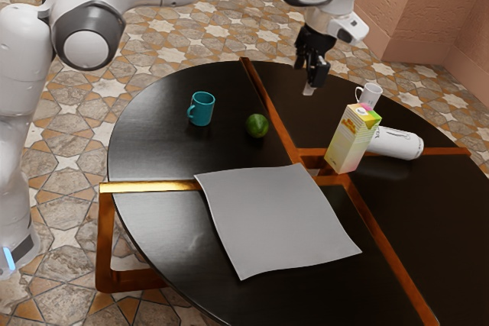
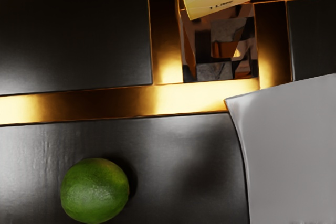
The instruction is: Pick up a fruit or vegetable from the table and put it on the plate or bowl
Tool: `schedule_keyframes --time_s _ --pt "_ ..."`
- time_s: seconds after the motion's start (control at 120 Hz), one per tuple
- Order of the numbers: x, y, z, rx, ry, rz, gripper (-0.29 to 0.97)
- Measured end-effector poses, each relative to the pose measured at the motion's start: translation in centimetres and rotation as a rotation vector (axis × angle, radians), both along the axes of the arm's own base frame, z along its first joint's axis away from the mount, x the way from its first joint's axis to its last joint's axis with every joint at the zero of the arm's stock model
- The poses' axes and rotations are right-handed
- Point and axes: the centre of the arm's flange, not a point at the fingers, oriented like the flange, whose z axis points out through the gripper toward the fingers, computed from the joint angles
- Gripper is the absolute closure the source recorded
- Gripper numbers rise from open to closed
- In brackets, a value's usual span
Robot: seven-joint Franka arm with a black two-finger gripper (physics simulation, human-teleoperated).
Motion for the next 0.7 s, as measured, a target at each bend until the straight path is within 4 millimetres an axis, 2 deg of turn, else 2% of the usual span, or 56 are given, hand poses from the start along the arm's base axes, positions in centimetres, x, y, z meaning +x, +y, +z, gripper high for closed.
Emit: schedule_keyframes --time_s 0.1,0.167,0.192,0.367,0.575,0.7 --pt "-0.1 -1.5 0.6 0.0 -0.012 -0.023 0.0" --pt "-0.3 -4.8 2.1 -0.003 -0.048 -0.075 0.0" --pt "-0.3 -5.5 2.4 -0.005 -0.057 -0.085 0.0" --pt "0.1 -5.0 2.3 -0.008 -0.072 -0.048 0.0" --pt "0.0 -4.7 -3.5 -0.047 0.055 0.097 0.0" --pt "-0.9 -1.7 -6.8 -0.087 0.135 0.238 0.0"
